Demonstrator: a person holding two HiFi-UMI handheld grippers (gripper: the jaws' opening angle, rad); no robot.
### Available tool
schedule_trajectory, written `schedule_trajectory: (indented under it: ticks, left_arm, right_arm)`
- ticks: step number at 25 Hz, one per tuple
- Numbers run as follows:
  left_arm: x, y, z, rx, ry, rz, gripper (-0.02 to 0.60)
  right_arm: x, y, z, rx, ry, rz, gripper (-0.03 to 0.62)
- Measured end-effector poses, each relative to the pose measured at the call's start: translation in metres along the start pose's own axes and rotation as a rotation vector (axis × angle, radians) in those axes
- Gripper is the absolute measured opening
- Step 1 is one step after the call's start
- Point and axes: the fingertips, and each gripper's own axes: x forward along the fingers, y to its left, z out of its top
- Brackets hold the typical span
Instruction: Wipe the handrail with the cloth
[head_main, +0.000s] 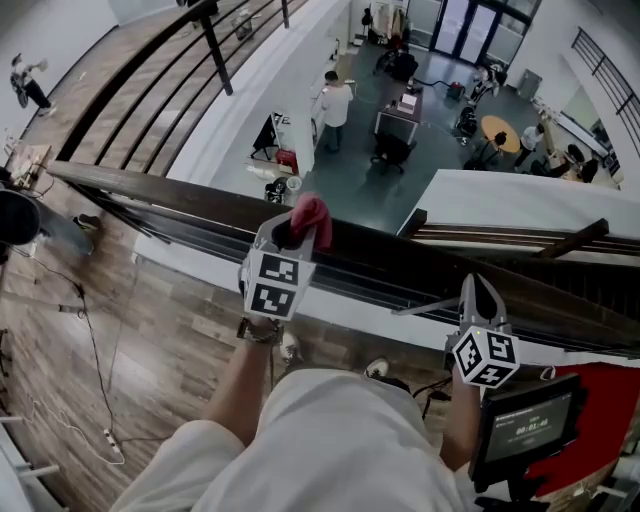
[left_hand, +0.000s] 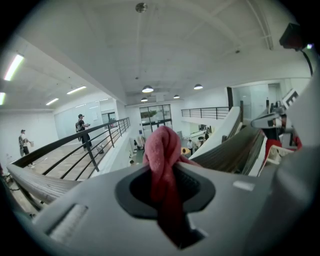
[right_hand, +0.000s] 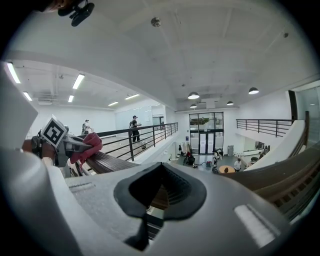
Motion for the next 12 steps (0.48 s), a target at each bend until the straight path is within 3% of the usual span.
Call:
schedule_trajectory:
  ticks: [12]
  left_arm:
    - [0.014,-0.069,0.019,0.002,0.002,-0.022,0.077]
  right_arm:
    - [-0.011,-0.046,-0.006,-0.002,-0.006,0.037,0.003]
